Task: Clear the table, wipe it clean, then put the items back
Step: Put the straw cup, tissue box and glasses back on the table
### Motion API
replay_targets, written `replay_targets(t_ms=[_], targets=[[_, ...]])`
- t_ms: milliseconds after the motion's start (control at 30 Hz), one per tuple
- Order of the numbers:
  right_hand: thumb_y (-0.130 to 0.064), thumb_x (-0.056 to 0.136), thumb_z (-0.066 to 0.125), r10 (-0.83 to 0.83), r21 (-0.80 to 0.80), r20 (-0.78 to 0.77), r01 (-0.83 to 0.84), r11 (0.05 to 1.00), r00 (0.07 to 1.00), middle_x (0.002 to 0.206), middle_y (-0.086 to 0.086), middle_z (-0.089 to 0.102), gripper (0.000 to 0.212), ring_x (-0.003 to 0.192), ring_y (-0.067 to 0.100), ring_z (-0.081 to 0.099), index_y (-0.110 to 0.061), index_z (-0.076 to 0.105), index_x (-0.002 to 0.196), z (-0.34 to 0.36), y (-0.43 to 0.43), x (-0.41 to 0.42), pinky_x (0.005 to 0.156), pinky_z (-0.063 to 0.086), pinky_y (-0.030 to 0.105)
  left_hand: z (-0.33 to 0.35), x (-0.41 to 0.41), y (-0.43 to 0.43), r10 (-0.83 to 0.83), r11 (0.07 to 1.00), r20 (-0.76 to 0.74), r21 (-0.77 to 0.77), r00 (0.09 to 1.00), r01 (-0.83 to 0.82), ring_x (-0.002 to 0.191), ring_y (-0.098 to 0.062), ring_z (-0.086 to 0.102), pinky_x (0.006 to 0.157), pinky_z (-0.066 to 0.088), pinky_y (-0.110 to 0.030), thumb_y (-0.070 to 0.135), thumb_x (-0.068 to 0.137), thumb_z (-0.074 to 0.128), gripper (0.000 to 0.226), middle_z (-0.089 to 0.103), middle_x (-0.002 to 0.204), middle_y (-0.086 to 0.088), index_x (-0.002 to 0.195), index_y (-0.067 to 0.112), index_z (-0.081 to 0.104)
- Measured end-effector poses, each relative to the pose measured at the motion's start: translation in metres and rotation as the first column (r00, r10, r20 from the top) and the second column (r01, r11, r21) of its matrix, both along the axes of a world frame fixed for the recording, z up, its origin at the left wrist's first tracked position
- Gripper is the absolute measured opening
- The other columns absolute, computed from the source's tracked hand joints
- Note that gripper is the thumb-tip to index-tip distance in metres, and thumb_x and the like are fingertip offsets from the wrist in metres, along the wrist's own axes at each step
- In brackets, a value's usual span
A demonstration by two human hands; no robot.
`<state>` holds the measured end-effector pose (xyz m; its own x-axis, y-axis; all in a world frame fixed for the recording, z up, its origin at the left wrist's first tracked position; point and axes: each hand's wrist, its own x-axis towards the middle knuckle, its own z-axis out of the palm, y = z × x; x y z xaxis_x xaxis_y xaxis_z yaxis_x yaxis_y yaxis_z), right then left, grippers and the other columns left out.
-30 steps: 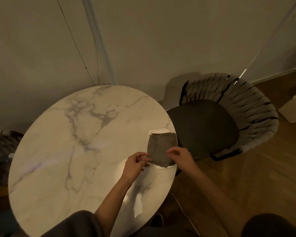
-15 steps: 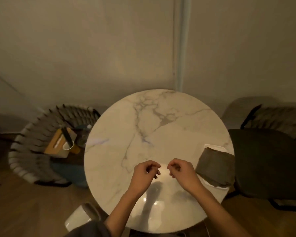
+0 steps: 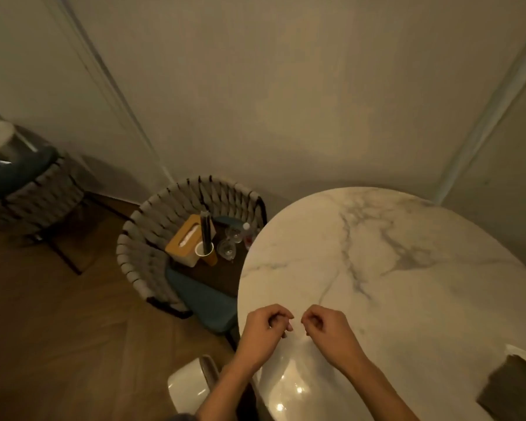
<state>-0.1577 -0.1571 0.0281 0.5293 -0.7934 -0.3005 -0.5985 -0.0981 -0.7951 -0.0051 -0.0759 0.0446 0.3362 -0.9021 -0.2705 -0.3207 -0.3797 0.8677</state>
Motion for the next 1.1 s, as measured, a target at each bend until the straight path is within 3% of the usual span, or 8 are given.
replay_targets(t_ms=[233, 333, 467, 533, 633, 800, 933, 1100], targets=[[-0.022, 0.091, 0.059, 0.07, 0.014, -0.191, -0.069, 0.998, 0.979, 0.099, -0.008, 0.064, 0.011, 0.089, 0.007, 0.06, -0.028, 0.064, 0.098, -0.041, -0.046, 0.151, 0.09, 0.052, 0.027, -0.048, 0.157, -0.026, 0.106, 0.981, -0.035, 0.168, 0.994, -0.099, 0.073, -0.004, 0.066, 0.074, 0.057, -0.023, 0.006, 0.093, 0.054, 0.023, 0.07, 0.079, 0.006, 0.092, 0.024, 0.069], [-0.029, 0.091, 0.057, 0.084, -0.069, -0.359, -0.116, 0.991, 0.93, 0.132, 0.003, 0.05, 0.035, 0.117, 0.02, 0.05, -0.021, 0.056, 0.126, -0.059, -0.096, 0.202, 0.103, 0.043, 0.031, -0.066, 0.211, -0.062, 0.095, 0.975, -0.062, 0.207, 0.994, -0.081, 0.076, -0.006, 0.066, 0.071, 0.054, -0.019, 0.008, 0.094, 0.054, 0.022, 0.069, 0.083, 0.006, 0.095, 0.025, 0.067], [-0.051, 0.092, 0.054, 0.014, -0.08, -0.6, -0.078, 0.994, 0.8, 0.161, 0.014, 0.0, 0.08, 0.145, 0.041, 0.011, -0.021, 0.013, 0.153, -0.079, -0.174, 0.245, 0.113, 0.026, 0.056, -0.091, 0.258, -0.118, 0.007, 0.975, -0.059, 0.22, 0.998, 0.006, 0.08, -0.011, 0.066, 0.069, 0.053, -0.018, 0.009, 0.094, 0.055, 0.019, 0.068, 0.09, 0.003, 0.103, 0.023, 0.064], [-0.067, 0.084, 0.055, -0.012, -0.011, -0.653, 0.006, 1.0, 0.757, 0.159, 0.013, -0.024, 0.103, 0.146, 0.044, -0.011, -0.029, -0.011, 0.153, -0.093, -0.208, 0.256, 0.112, 0.013, 0.067, -0.107, 0.276, -0.146, -0.044, 0.974, -0.026, 0.223, 0.999, 0.049, 0.08, -0.009, 0.066, 0.072, 0.054, -0.023, 0.012, 0.093, 0.056, 0.018, 0.068, 0.092, 0.005, 0.103, 0.027, 0.062], [-0.081, 0.067, 0.061, -0.001, 0.082, -0.691, 0.079, 0.994, 0.722, 0.152, 0.012, -0.041, 0.126, 0.14, 0.048, -0.028, -0.035, -0.026, 0.148, -0.111, -0.233, 0.266, 0.106, 0.009, 0.075, -0.134, 0.301, -0.185, -0.111, 0.967, 0.025, 0.232, 0.993, 0.103, 0.082, -0.011, 0.066, 0.081, 0.056, -0.033, 0.014, 0.092, 0.057, 0.02, 0.067, 0.092, 0.005, 0.103, 0.03, 0.059], [-0.082, 0.06, 0.066, 0.045, 0.15, -0.692, 0.083, 0.985, 0.72, 0.146, 0.011, -0.048, 0.135, 0.137, 0.05, -0.033, -0.039, -0.031, 0.145, -0.115, -0.241, 0.269, 0.104, 0.01, 0.078, -0.175, 0.326, -0.249, -0.177, 0.951, 0.153, 0.279, 0.972, 0.129, 0.105, -0.018, 0.061, 0.096, 0.045, -0.03, 0.008, 0.084, 0.063, 0.032, 0.066, 0.109, -0.003, 0.115, 0.017, 0.061], [-0.08, 0.057, 0.07, 0.069, 0.181, -0.71, 0.088, 0.98, 0.701, 0.142, 0.011, -0.054, 0.14, 0.134, 0.051, -0.036, -0.04, -0.036, 0.141, -0.115, -0.251, 0.274, 0.103, 0.01, 0.079, -0.206, 0.331, -0.301, -0.244, 0.943, 0.251, 0.287, 0.937, 0.168, 0.124, -0.028, 0.048, 0.102, 0.042, -0.041, 0.017, 0.086, 0.065, 0.051, 0.048, 0.137, -0.01, 0.134, 0.013, 0.048], [-0.077, 0.055, 0.074, 0.085, 0.224, -0.73, 0.119, 0.967, 0.679, 0.139, 0.012, -0.056, 0.145, 0.132, 0.053, -0.038, -0.041, -0.038, 0.139, -0.116, -0.257, 0.279, 0.101, 0.011, 0.081, -0.246, 0.334, -0.332, -0.409, 0.89, 0.38, 0.367, 0.83, 0.271, 0.128, -0.035, 0.04, 0.102, 0.042, -0.046, 0.017, 0.084, 0.066, 0.061, 0.035, 0.147, -0.012, 0.14, 0.011, 0.043]])
